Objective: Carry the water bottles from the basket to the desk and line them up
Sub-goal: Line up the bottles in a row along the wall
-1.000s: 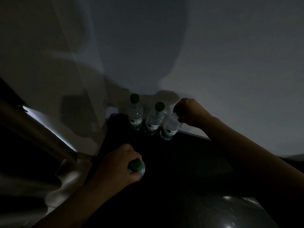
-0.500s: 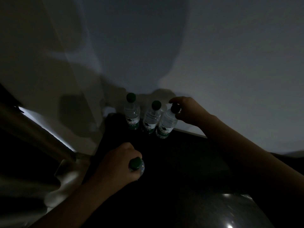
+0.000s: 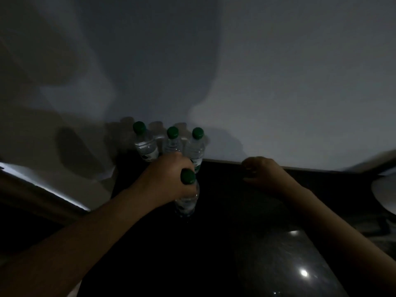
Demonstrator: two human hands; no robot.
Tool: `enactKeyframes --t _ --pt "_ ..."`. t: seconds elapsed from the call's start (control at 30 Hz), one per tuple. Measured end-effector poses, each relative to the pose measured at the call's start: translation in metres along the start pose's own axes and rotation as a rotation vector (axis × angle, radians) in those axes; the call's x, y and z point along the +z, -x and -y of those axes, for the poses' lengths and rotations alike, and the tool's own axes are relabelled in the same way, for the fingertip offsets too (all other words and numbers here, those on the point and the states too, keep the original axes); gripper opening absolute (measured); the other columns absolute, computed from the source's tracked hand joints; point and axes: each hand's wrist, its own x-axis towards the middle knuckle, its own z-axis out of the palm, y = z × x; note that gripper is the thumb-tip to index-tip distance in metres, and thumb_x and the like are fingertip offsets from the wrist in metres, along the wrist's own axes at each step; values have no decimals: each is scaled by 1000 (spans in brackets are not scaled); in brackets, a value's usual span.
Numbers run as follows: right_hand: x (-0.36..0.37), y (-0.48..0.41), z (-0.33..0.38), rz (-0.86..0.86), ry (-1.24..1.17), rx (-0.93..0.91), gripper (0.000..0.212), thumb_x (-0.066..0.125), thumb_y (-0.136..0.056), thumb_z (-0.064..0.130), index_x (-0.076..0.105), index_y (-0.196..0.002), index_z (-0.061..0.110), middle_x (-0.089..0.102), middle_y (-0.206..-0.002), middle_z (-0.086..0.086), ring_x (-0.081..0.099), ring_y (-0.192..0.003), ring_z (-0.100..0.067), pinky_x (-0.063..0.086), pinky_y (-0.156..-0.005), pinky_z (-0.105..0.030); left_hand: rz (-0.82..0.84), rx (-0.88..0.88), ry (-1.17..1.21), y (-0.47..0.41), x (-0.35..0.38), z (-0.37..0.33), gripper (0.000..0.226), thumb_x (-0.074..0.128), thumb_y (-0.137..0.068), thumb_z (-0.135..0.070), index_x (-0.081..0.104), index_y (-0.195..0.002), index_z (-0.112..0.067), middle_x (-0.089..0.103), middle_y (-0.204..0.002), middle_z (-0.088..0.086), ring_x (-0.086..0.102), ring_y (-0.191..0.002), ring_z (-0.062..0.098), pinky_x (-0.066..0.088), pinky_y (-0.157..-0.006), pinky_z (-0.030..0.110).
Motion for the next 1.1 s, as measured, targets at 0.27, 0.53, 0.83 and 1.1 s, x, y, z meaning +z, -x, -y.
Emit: enactKeyframes --t 0.27,0.53,0.83,1.1 --pt "12 48 -51 -59 -83 106 49 73 -81 18 57 -127 14 59 -123 -8 60 -108 -20 49 -90 -29 11 57 -122 -71 8 -41 18 76 -59 -26 60 -62 -20 54 -64 -7 53 -59 9 37 -51 22" --pt "19 62 -81 -54 -151 166 49 72 -82 22 56 -128 19 58 -124 -4 59 -107 -15 46 -85 -20 40 -12 -180 -131 24 -60 33 79 -63 -25 64 -66 4 64 -73 23 63 -69 32 40 -52 32" --pt "31 64 -104 -28 -222 170 49 70 -83 22 53 -129 25 54 -126 2 51 -98 -2 44 -83 -15 41 -166 -189 -157 28 -66 34 77 -66 -26 67 -70 6 51 -56 11 39 -48 17 29 -37 20" --pt "36 60 -104 -26 -246 161 46 69 -84 21 54 -128 24 54 -125 2 54 -103 -6 44 -80 -14 64 -186 -194 -170 34 -53 23 78 -64 -26 60 -63 -12 48 -62 9 41 -54 18 32 -50 27"
